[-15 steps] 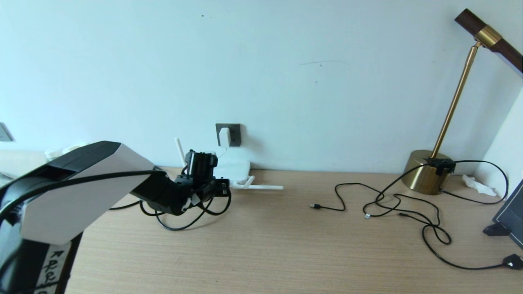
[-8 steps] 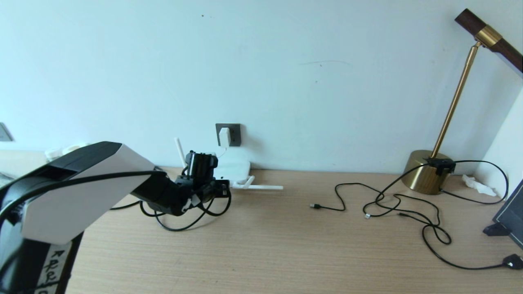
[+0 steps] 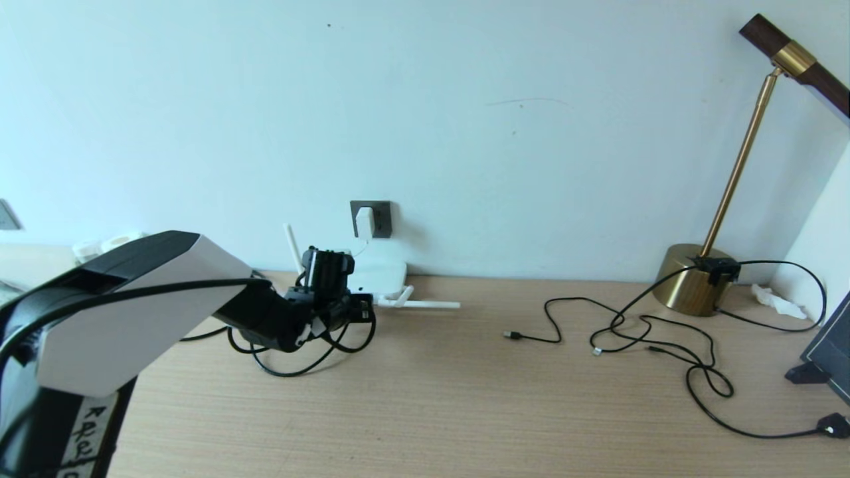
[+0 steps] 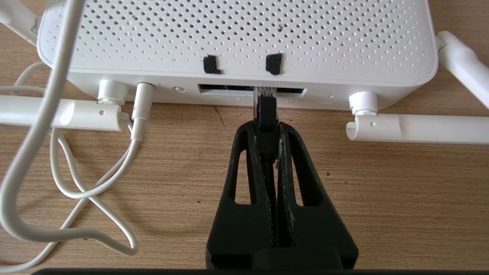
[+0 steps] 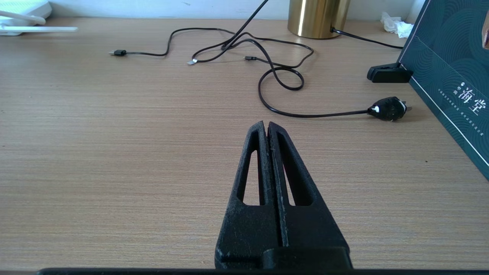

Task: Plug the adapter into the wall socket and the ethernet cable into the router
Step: Plug cable into router interface

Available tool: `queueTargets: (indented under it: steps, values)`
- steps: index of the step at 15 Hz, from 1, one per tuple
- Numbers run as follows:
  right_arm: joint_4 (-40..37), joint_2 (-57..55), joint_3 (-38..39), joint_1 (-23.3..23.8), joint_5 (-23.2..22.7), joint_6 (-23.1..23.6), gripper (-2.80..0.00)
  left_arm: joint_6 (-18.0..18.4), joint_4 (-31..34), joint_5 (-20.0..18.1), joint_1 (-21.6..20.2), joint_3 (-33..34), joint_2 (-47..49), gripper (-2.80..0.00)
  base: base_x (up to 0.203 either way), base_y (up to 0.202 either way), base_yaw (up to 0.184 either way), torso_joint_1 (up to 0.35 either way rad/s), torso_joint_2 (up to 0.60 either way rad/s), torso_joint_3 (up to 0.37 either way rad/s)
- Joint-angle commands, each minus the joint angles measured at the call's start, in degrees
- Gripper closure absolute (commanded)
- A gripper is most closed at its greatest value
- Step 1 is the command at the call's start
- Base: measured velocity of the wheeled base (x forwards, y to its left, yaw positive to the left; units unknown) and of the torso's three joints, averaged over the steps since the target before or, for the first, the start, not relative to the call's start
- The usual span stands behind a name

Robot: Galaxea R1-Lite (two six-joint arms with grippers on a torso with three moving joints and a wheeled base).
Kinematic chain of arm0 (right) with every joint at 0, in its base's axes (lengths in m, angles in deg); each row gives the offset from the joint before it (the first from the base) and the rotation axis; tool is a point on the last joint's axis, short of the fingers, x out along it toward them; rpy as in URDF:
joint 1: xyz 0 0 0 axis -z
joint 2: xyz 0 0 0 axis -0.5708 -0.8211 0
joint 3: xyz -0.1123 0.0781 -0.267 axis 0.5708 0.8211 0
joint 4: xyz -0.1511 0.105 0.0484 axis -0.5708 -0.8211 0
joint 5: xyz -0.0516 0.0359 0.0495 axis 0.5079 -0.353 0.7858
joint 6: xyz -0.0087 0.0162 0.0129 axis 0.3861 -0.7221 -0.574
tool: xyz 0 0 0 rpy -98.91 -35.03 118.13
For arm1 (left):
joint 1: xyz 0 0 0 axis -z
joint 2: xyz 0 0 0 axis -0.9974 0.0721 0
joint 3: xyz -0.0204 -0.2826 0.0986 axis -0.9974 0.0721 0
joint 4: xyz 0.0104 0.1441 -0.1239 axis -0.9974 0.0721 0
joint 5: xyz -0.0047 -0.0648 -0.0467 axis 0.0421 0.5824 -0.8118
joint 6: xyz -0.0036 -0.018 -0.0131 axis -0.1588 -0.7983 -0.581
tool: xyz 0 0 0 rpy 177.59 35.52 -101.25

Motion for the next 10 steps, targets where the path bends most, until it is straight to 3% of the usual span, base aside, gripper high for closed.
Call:
queueTargets:
  steps: [1, 10]
  values:
    - [-0.06, -0.04, 0.01, -0.02, 0.01, -0.02, 0.0, -0.11, -0.13, 0.11, 0.01, 0.61, -0.28, 0.0, 0.0, 0.0, 0.0, 0.0, 0.0, 0.0]
    - [-0.06, -0.04, 0.01, -0.02, 0.01, -0.02, 0.0, -0.19, -0.55, 0.11, 0.01, 2.22, -0.85, 0.0, 0.0, 0.0, 0.0, 0.0, 0.0, 0.0]
